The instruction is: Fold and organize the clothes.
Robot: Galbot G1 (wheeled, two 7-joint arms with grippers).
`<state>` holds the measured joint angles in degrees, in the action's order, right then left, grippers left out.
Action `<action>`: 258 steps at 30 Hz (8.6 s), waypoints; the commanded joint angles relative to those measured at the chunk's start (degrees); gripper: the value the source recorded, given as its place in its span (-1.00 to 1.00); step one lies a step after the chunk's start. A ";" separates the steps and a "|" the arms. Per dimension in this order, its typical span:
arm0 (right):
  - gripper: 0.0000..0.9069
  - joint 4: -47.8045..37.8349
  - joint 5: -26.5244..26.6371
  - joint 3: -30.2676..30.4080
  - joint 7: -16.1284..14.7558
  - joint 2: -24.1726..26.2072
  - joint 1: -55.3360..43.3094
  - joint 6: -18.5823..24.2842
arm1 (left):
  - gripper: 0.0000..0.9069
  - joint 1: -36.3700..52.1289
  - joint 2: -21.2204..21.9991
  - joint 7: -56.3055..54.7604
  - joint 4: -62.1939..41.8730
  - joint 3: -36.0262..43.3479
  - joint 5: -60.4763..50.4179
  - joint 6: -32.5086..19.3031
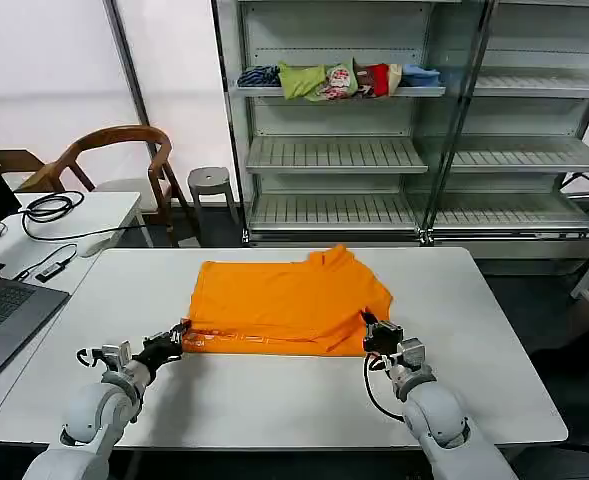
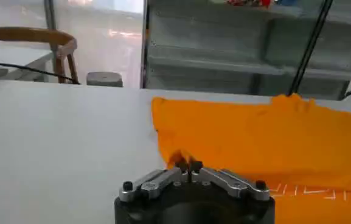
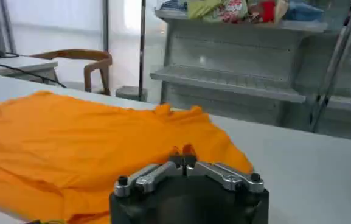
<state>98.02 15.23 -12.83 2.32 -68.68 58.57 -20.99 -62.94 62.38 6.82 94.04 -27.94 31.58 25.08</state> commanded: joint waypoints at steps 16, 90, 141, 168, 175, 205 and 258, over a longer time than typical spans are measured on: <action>1.00 -3.23 -0.40 -1.20 2.47 -0.15 -3.02 -1.22 | 1.00 0.53 -1.46 -1.03 0.88 -0.42 -4.76 -0.74; -1.00 5.83 3.23 -4.53 6.23 1.52 10.53 -4.35 | -0.96 -5.24 0.43 -4.91 5.64 0.54 -4.65 4.81; -1.00 23.12 -2.48 -7.14 6.01 3.35 32.55 -1.47 | -0.96 -31.49 -2.72 -1.78 22.92 -10.57 -2.64 0.62; -1.00 25.92 -4.66 -8.16 6.15 3.89 37.87 -0.05 | -0.96 -35.18 -3.22 -1.06 24.67 -11.48 -4.15 0.48; 1.00 26.83 -5.07 -9.57 6.13 3.94 39.17 0.05 | 1.00 -35.10 -3.08 -0.56 25.49 -11.86 -5.85 0.56; 1.00 17.74 3.63 -5.39 9.70 5.32 7.02 -6.92 | 1.00 -14.79 -12.74 -2.35 21.07 -10.52 3.52 1.65; 1.00 -35.14 3.38 3.58 7.83 -16.64 -28.58 -8.09 | 1.00 18.27 -6.29 0.33 -16.27 13.66 -0.94 0.03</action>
<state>67.38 18.25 -8.86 10.68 -83.35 31.59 -29.62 -46.05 55.86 6.92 80.23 -15.13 30.96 25.09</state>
